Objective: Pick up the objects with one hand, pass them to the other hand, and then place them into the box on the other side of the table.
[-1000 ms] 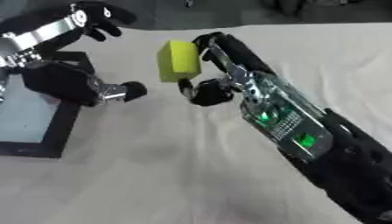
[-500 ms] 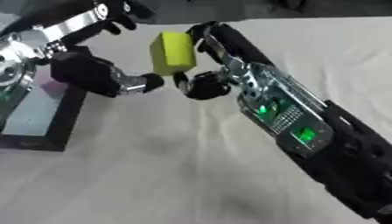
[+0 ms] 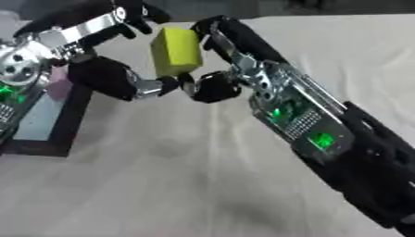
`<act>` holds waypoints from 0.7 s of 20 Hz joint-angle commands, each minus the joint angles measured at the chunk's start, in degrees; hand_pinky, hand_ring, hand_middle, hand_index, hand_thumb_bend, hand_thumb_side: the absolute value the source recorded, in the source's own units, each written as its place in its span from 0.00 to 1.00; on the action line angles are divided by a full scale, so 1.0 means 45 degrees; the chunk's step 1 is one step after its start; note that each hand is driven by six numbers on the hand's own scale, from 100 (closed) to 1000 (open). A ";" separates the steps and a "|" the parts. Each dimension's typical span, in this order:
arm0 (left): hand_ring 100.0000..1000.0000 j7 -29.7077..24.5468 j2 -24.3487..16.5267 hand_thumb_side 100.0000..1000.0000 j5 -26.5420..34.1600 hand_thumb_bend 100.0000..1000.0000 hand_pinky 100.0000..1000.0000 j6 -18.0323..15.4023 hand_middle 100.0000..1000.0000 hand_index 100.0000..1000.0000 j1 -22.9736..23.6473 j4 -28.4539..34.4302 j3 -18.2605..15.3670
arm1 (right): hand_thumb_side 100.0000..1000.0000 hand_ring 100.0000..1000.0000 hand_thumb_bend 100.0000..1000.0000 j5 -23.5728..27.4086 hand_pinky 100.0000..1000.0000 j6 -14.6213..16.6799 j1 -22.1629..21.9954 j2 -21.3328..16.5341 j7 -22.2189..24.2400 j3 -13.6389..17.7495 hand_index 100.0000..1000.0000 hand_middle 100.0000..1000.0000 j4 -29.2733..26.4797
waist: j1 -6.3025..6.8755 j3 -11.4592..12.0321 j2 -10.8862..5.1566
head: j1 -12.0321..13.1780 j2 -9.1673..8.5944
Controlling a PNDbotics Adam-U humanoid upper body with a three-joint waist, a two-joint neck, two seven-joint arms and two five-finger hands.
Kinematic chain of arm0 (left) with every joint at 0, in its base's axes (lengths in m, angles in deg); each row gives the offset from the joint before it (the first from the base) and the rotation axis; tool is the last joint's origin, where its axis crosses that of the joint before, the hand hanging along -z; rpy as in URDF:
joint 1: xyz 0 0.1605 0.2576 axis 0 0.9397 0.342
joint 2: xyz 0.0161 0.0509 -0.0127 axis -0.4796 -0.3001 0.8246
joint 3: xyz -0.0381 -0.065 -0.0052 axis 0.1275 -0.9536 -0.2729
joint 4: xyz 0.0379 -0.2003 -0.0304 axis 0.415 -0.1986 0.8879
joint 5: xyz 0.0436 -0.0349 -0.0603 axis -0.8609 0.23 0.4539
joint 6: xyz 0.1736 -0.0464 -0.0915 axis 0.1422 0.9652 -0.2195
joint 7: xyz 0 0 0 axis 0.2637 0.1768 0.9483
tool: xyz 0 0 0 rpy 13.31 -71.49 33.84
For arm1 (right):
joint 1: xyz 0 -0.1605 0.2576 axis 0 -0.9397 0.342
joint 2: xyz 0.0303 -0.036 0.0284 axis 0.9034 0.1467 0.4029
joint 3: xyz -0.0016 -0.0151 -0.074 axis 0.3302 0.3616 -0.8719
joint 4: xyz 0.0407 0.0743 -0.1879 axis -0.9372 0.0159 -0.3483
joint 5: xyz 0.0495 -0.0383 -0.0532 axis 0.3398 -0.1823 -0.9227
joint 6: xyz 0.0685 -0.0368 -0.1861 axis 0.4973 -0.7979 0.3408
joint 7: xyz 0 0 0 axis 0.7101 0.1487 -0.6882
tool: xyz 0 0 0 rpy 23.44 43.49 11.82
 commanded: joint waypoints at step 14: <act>0.83 0.0508 0.0130 0.24 0.0248 0.27 0.82 0.0397 0.84 0.88 -0.0290 0.0007 0.0091 | 0.00 0.73 0.00 -0.0057 0.80 0.0021 0.0227 -0.0076 0.0164 0.0152 0.55 0.70 -0.0411 | 0.0155 -0.0037 -0.0524 | 0.0080 -0.0210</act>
